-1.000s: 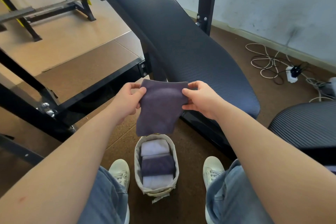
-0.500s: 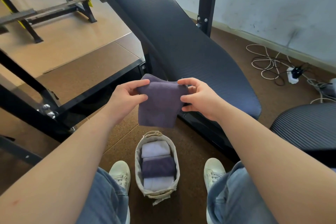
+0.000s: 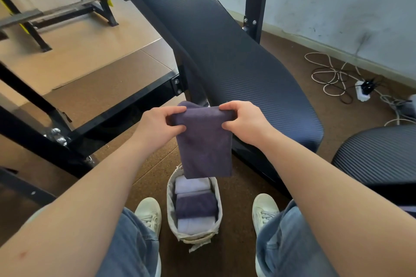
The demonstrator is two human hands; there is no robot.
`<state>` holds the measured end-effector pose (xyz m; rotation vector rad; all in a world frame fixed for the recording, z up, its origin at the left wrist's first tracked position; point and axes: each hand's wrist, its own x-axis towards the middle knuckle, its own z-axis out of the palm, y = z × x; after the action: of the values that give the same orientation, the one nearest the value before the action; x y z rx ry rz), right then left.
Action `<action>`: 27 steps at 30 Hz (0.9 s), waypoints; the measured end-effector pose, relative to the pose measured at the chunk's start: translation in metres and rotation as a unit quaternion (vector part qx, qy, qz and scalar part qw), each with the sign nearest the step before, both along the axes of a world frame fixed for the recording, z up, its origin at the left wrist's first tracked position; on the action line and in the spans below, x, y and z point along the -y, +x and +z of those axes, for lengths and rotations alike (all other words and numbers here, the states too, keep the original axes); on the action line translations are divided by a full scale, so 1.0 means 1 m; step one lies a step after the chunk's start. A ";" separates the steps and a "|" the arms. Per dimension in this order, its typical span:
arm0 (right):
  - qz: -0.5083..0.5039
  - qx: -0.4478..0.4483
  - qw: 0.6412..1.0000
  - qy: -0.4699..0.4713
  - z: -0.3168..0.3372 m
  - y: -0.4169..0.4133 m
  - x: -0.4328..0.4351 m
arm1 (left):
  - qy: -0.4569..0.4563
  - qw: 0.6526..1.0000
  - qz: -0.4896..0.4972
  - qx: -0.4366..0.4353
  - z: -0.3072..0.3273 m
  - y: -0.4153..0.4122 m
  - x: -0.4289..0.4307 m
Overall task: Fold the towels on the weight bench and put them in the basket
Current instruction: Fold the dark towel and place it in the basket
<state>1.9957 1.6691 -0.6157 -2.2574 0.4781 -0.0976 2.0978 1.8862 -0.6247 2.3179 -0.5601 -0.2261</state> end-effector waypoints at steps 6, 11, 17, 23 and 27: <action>0.021 -0.012 0.998 -0.060 -0.003 -0.001 -0.003 | 0.035 0.999 -0.002 0.027 0.001 -0.005 0.002; 0.012 -0.017 0.999 -0.043 -0.002 0.000 -0.005 | 0.038 0.999 0.019 -0.002 0.002 -0.005 0.004; -0.017 0.013 0.992 0.121 0.005 0.004 0.000 | -0.101 0.991 0.045 -0.082 0.011 0.002 0.006; -0.094 0.040 0.959 0.265 -0.001 0.007 0.002 | -0.157 0.977 0.056 -0.130 0.011 0.001 0.007; -0.101 -0.011 0.941 0.323 0.000 0.004 0.002 | -0.169 0.972 0.080 -0.144 0.010 -0.004 0.010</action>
<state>1.9999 1.6670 -0.6161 -1.5653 0.6446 -0.0130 2.0935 1.8762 -0.6150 1.9432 -0.2430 -0.3539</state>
